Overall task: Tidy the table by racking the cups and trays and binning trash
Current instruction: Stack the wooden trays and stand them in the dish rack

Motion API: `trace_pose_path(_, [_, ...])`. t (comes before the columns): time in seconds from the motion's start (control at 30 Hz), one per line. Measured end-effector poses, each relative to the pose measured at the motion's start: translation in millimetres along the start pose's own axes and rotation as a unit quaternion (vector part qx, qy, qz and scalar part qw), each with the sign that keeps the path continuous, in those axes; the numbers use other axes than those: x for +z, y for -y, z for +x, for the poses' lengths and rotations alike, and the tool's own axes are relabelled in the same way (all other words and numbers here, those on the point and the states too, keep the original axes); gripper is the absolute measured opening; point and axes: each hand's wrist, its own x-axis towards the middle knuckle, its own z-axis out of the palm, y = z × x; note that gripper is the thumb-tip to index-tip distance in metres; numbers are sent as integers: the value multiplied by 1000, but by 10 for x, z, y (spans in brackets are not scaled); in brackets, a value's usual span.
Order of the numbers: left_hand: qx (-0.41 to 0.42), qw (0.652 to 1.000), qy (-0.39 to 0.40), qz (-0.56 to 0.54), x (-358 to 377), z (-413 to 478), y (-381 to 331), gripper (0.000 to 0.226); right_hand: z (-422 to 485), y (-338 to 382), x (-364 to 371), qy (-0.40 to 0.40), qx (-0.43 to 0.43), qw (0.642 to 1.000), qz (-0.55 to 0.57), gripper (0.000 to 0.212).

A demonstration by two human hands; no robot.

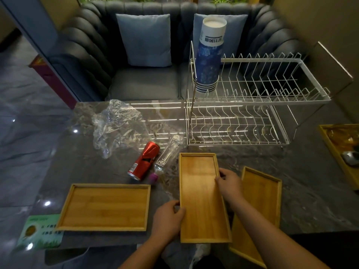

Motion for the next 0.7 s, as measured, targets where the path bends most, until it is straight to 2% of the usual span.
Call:
trace_pose_path(0.1, [15,999,-14,43,-10,28,-17,18,17,-36,66,0,8,1000,-24,32])
trace_pose_path(0.23, [16,997,-10,69,42,35,23,17,-3,-71,121,-7,6,999,-41,34])
trace_pose_path(0.37, [23,996,-7,85,116,42,36,20,4,-70,130,-8,-18,998,-67,26])
trace_pose_path(0.5, [21,996,-11,84,143,69,34,13,-17,-77,127,-18,1,996,-90,20])
trace_pose_path(0.6, [28,995,-41,82,155,107,31,20,-27,-76,112,-14,-5,995,-94,18])
trace_pose_path(0.7, [26,997,-29,71,168,180,3,24,-13,-65,76,-8,-8,996,-87,21])
